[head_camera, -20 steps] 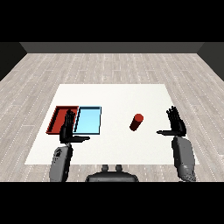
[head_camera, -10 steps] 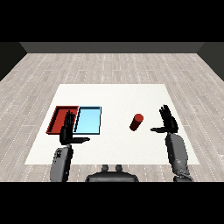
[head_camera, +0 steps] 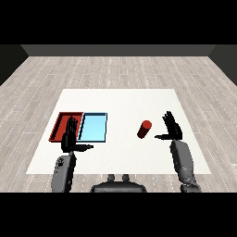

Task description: Pick the red can and put it in the red box

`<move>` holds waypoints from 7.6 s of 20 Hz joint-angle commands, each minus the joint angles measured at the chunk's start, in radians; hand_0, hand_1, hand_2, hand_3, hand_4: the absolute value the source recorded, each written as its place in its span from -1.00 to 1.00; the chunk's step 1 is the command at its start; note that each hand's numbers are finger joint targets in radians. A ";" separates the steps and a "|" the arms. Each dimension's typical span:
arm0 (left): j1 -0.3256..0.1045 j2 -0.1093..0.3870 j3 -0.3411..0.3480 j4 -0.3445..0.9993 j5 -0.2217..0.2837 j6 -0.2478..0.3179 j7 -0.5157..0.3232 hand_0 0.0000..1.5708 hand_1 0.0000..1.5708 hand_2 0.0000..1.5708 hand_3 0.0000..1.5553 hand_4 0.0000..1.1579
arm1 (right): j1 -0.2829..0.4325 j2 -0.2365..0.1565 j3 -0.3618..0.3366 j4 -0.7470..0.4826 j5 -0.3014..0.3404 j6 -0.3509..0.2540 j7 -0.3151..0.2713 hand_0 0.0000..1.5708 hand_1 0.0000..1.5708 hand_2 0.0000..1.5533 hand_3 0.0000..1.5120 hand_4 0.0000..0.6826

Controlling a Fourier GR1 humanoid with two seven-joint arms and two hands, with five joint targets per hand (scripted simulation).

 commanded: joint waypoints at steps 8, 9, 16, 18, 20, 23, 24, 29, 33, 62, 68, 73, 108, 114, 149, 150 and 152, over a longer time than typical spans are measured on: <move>-0.007 -0.019 -0.008 0.019 0.011 0.002 -0.009 -1.00 -1.00 -1.00 -1.00 -1.00 | -0.020 0.119 0.063 0.064 0.020 -0.044 -0.038 -1.00 -1.00 -1.00 -1.00 -1.00; 0.024 0.012 0.020 -0.071 0.044 -0.007 0.057 -1.00 -1.00 -1.00 -1.00 -1.00 | -0.037 0.062 0.032 0.123 0.003 0.007 -0.057 -1.00 -1.00 -1.00 -1.00 -1.00; 0.015 -0.030 -0.023 0.005 -0.020 0.035 -0.012 -1.00 -1.00 -1.00 -1.00 -1.00 | -0.169 0.079 0.038 0.399 0.068 -0.017 -0.191 -1.00 -1.00 -1.00 -1.00 -1.00; -0.017 -0.025 -0.038 -0.036 -0.032 0.052 0.058 -1.00 -1.00 -1.00 -1.00 -1.00 | -0.141 0.130 0.059 0.344 0.068 -0.062 -0.168 -1.00 -1.00 -1.00 -1.00 -1.00; -0.052 -0.007 -0.009 0.024 -0.015 0.031 0.031 -1.00 -1.00 -1.00 -1.00 -1.00 | -0.218 0.064 0.022 0.482 0.059 0.009 -0.211 -1.00 -1.00 -1.00 -1.00 -1.00; -0.027 0.021 0.030 0.066 0.009 -0.012 -0.050 -1.00 -1.00 -1.00 -1.00 -1.00 | -0.185 0.108 0.035 0.350 0.022 -0.028 -0.101 -1.00 -1.00 -1.00 -1.00 -1.00; -0.012 -0.006 -0.015 -0.035 -0.007 0.024 0.039 -1.00 -1.00 -1.00 -1.00 -1.00 | -0.219 0.072 0.020 0.430 0.034 -0.019 -0.147 -1.00 -1.00 -1.00 -1.00 -1.00; 0.040 -0.028 -0.045 -0.059 -0.027 0.030 0.018 -1.00 -1.00 -1.00 -1.00 -1.00 | -0.158 0.121 0.054 0.358 0.031 -0.014 -0.136 -1.00 -1.00 -1.00 -1.00 -1.00; 0.018 0.015 0.022 0.037 0.004 -0.009 -0.046 -1.00 -1.00 -1.00 -1.00 -1.00 | -0.217 0.109 0.052 0.462 0.054 0.005 -0.192 -1.00 -1.00 -1.00 -1.00 -1.00; 0.041 -0.027 -0.027 -0.010 -0.019 0.023 -0.010 -1.00 -1.00 -1.00 -1.00 -1.00 | -0.381 0.162 0.031 0.697 0.116 -0.316 -0.226 0.87 0.87 0.87 0.86 0.76; -0.020 -0.024 -0.021 0.000 -0.033 0.051 0.012 -1.00 -1.00 -1.00 -1.00 -1.00 | -0.397 0.169 0.053 0.673 0.143 -0.354 -0.218 0.88 0.88 0.86 0.83 0.75; -0.021 -0.012 -0.031 -0.046 -0.011 0.023 0.044 -1.00 -1.00 -1.00 -1.00 -1.00 | -0.392 0.136 0.067 0.546 0.137 -0.320 -0.187 0.83 0.83 0.85 0.81 0.80; -0.200 -0.051 -0.408 0.214 0.032 0.288 0.147 -1.00 -1.00 -1.00 -1.00 -1.00 | -0.116 0.272 0.718 -0.248 -0.063 -0.870 0.033 0.86 0.86 0.86 0.84 0.87; -0.216 -0.051 -0.437 0.316 0.087 0.260 0.074 -1.00 -1.00 -1.00 -1.00 -1.00 | -0.071 0.272 0.687 -0.361 0.025 -0.842 0.137 0.86 0.86 0.86 0.83 0.87; -0.316 -0.050 -0.549 0.399 0.254 0.574 0.100 0.69 0.69 0.80 0.74 0.64 | -0.194 0.271 0.921 -0.260 -0.194 -1.005 0.024 0.79 0.79 0.86 0.81 0.84; -0.360 -0.050 -0.584 0.406 0.263 0.629 0.131 1.00 1.00 0.99 0.91 0.71 | -0.238 0.271 0.948 -0.306 -0.214 -1.049 0.082 0.88 0.88 0.87 0.81 0.85; -0.301 -0.050 -0.605 0.331 0.186 0.666 0.217 1.00 1.00 0.91 0.78 0.57 | -0.156 0.258 0.909 -0.397 -0.135 -0.998 0.124 0.95 0.95 0.88 0.82 0.83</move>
